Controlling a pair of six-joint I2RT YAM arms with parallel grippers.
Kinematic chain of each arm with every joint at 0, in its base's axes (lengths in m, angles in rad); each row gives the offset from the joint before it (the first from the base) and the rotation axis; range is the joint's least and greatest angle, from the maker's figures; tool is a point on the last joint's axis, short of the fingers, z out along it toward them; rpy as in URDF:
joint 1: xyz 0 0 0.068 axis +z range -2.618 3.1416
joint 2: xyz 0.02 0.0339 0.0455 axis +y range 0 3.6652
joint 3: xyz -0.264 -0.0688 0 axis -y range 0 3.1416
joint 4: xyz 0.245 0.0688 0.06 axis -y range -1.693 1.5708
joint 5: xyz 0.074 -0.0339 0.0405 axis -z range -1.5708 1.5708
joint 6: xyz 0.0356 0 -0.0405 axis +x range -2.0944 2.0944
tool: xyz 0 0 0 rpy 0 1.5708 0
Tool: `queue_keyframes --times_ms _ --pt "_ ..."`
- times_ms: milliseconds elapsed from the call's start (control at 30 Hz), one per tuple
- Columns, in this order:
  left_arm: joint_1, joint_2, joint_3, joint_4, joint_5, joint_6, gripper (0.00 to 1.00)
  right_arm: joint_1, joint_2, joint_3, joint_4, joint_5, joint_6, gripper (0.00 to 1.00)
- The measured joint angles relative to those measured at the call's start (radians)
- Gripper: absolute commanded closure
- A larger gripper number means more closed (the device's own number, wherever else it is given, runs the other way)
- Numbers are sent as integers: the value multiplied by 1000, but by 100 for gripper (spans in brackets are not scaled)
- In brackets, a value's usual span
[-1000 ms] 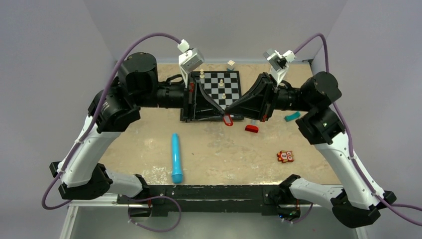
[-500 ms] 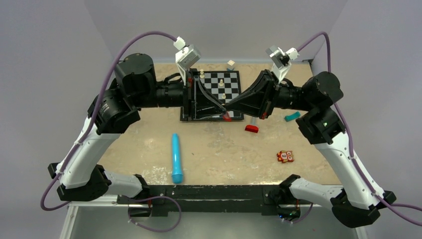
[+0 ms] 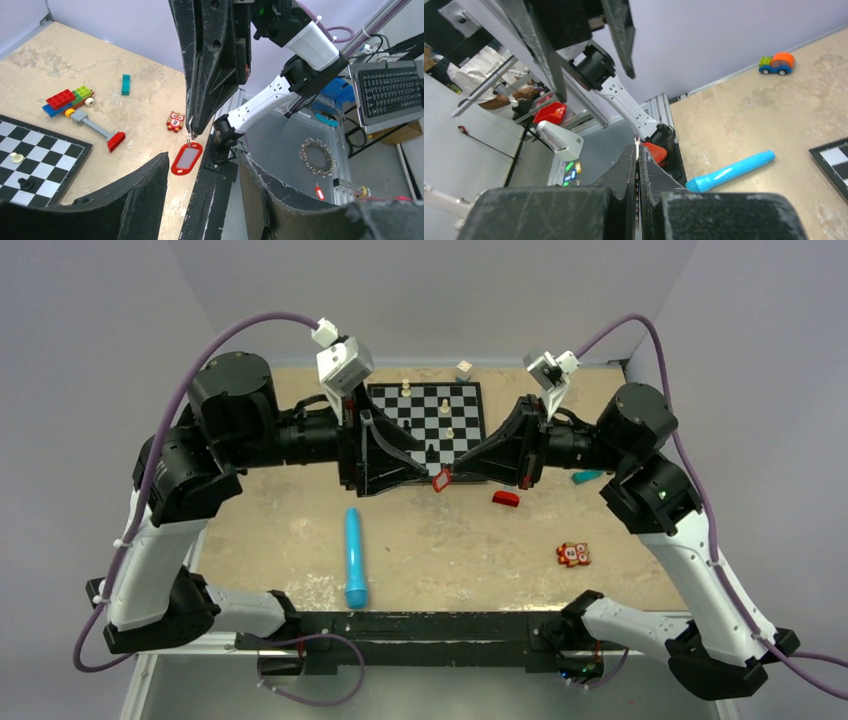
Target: Remove the keys from the keyring
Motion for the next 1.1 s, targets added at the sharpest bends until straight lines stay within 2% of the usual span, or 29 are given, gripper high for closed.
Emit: queue_keyframes --times_ms 200,400,633,800,1100 --pt "0 8 2 -44 31 28 45 0 0 5 -148 31 -68 100" --pt "0 76 0 -56 92 29 47 0 -25 -11 -200 37 -82 100" --pt "0 139 -3 -62 135 29 52 0 -41 -11 -203 34 -83 100" --pt "0 142 -3 -63 158 29 58 0 -43 -11 -202 34 -83 100" --pt "0 143 -5 -64 188 29 64 0 -43 -11 -187 27 -80 100"
